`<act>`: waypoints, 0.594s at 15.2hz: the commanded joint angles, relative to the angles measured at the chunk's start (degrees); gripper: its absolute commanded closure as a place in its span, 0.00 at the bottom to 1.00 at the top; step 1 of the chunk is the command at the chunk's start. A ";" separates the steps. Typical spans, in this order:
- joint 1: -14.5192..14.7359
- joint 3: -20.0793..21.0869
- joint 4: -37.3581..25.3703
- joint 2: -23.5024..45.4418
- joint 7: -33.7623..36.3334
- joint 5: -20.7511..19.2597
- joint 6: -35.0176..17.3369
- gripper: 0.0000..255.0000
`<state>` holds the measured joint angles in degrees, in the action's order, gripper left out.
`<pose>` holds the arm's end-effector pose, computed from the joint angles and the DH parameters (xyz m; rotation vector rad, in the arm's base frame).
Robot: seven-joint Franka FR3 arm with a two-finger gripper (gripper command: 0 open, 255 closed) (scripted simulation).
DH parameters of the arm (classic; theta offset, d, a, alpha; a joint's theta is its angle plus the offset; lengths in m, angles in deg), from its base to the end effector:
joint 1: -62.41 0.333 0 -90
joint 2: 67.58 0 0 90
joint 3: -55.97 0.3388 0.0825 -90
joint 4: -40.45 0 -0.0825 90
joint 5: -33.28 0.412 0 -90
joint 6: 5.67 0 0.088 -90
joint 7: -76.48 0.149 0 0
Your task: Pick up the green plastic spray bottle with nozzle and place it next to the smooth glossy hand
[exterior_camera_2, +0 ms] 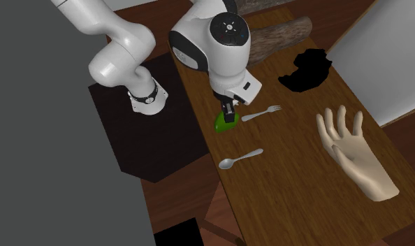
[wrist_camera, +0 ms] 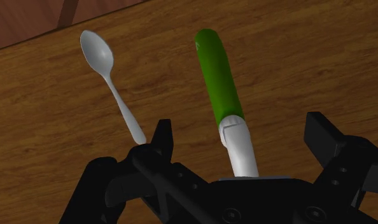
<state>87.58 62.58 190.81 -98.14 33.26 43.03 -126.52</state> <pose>0.3249 0.2141 0.3852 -2.5154 -1.7346 -0.0417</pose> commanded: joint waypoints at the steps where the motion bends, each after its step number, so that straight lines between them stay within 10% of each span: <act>1: 0.01 0.02 0.05 0.16 -0.01 0.02 -0.24 0.00; 6: 0.00 0.02 0.04 0.16 -0.01 0.01 -0.22 0.00; 7: 0.00 0.02 0.04 0.16 -0.01 0.01 -0.22 1.00; 9: 0.00 0.02 0.04 0.16 -0.01 0.01 -0.22 1.00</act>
<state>87.59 62.60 190.84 -97.99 33.25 43.05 -126.75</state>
